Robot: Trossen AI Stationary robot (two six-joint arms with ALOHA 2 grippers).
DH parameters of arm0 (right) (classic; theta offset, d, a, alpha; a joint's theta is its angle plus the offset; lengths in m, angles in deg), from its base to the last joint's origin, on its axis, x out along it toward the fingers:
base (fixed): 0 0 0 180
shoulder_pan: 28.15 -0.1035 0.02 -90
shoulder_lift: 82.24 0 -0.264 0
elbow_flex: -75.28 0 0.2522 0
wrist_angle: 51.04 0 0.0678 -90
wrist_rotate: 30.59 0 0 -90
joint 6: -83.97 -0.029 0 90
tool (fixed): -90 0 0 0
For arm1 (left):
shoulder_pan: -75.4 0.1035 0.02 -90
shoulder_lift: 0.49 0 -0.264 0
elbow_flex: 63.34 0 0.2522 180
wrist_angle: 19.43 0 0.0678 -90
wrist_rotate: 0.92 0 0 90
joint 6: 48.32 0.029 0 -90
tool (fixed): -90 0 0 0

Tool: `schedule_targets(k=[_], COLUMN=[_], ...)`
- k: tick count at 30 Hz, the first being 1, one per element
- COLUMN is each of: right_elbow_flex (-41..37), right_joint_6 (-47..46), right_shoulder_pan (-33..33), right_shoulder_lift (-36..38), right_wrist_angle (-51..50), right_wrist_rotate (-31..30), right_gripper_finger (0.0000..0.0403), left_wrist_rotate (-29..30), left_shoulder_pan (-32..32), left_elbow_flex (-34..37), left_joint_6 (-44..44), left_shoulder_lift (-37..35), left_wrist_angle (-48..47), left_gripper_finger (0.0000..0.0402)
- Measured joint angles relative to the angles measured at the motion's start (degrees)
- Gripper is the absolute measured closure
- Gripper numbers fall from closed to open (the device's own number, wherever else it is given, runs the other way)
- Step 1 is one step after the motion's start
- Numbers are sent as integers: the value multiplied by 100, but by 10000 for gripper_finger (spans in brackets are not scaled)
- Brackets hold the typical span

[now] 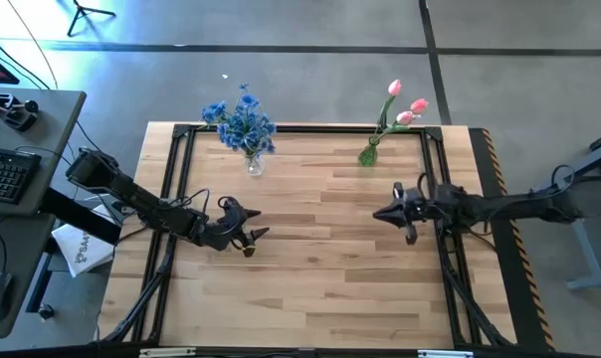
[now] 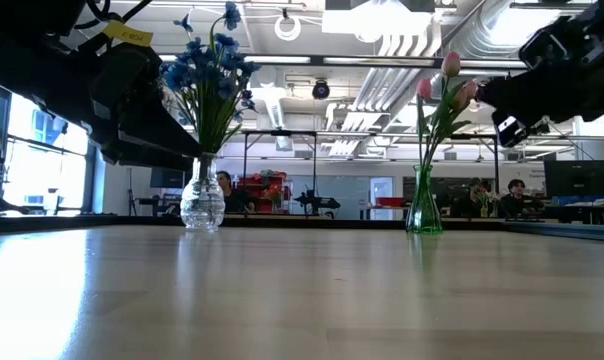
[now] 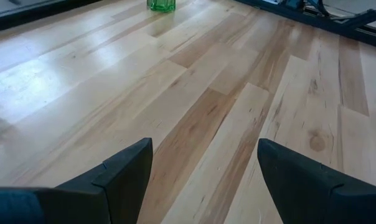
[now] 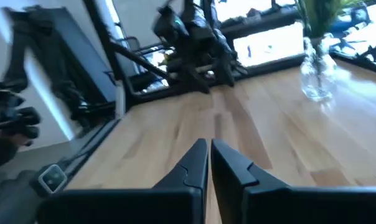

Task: Sort flowers into vase by color
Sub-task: Return to Home Position

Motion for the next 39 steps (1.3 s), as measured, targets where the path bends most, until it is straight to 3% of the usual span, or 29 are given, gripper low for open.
schedule_targets(k=[5,13,20,25,27,35,39], right_elbow_flex=[-9,-9,-9,-9,-9,-9,-11], right_joint_6=[385,829,873,768,746,735,686], right_shoulder_pan=[2,2,2,2,2,2,2], right_shoulder_lift=[451,653,651,646,644,644,644], right_wrist_angle=[17,-66,-144,-177,-198,-359,-414], right_wrist_rotate=[398,903,911,895,894,891,843], right_gripper_finger=[401,402,402,402,402,403,403], left_wrist_rotate=[-357,-1728,-2535,-3469,-3767,-4550,-4578], left_shoulder_pan=[165,976,1859,2531,2797,3339,3356], left_elbow_flex=[0,384,1437,1998,1984,1989,1989], left_joint_6=[467,2076,2090,2189,2189,2682,2977], left_shoulder_lift=[0,-202,-1446,-2689,-3168,-4776,-5653], left_wrist_angle=[446,2601,3053,2775,2186,429,-329], left_gripper_finger=[123,127,128,128,128,128,128])
